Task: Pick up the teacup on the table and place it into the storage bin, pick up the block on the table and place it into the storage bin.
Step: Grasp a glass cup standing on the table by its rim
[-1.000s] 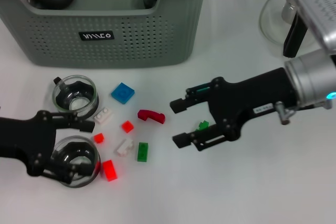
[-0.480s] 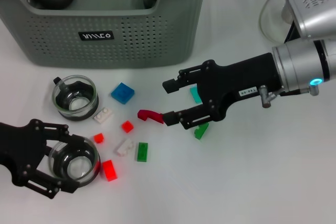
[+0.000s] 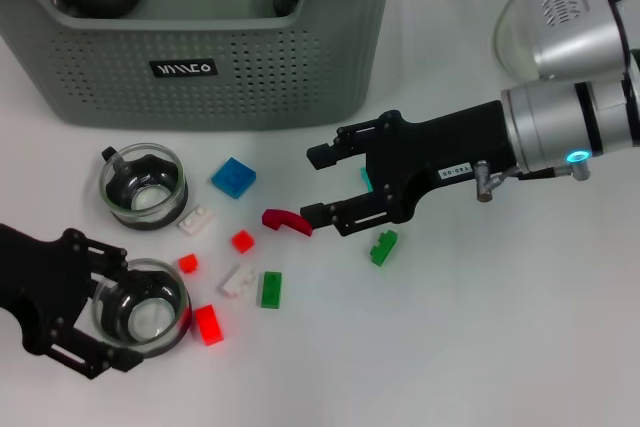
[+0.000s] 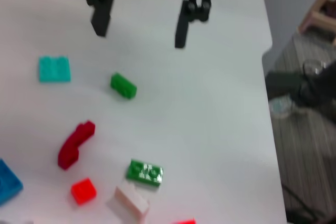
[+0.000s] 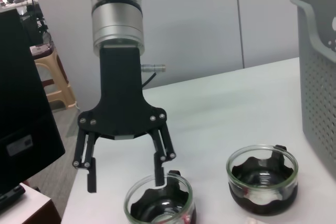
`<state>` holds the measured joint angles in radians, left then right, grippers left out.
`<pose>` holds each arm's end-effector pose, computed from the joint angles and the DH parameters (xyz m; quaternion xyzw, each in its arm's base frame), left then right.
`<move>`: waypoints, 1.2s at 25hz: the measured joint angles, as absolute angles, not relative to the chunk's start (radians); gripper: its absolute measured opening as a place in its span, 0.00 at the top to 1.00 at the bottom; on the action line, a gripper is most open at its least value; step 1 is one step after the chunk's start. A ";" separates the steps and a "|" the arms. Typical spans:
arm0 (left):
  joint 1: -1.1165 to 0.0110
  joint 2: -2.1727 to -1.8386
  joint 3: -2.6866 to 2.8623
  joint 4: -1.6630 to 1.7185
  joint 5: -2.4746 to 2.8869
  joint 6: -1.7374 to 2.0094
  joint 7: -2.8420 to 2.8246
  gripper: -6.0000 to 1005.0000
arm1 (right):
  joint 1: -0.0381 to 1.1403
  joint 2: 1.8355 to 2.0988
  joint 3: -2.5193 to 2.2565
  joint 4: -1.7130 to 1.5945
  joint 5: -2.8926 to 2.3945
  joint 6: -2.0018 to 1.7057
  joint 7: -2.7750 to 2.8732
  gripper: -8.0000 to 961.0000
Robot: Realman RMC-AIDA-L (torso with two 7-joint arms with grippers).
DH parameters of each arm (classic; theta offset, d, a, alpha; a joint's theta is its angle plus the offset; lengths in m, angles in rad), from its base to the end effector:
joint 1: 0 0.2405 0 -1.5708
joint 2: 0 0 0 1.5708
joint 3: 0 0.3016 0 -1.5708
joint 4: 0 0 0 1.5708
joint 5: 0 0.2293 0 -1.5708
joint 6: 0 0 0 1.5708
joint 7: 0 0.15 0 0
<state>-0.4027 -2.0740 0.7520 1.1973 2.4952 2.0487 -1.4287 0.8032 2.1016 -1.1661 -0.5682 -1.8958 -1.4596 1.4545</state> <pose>-0.3290 0.2858 0.0418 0.9893 0.1404 -0.0259 0.0303 0.1862 0.3951 -0.1108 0.9842 -0.0828 -0.1511 0.0413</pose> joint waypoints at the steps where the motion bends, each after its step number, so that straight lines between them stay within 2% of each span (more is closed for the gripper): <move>1: -0.405 -2.082 0.758 1.211 2.514 2.049 -1.432 0.13 | 0.807 2.102 -1.167 -0.560 -1.896 -1.454 1.453 0.20; 10: -0.398 -2.161 0.786 1.331 2.627 2.044 -1.457 0.17 | 0.822 2.106 -1.175 -0.540 -1.896 -1.440 1.440 0.20; 12: -0.397 -2.171 0.795 1.347 2.648 2.042 -1.467 0.18 | 0.825 2.105 -1.178 -0.540 -1.896 -1.439 1.440 0.20; 30: -0.402 -2.170 0.891 1.316 2.675 1.974 -1.560 0.18 | 0.830 2.110 -1.288 -0.540 -1.877 -1.408 1.421 0.20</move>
<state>-0.4022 -2.1697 0.8909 1.3161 2.6748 1.9739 -1.5600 0.8296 2.1102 -1.2878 -0.5399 -1.8768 -1.4080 1.4210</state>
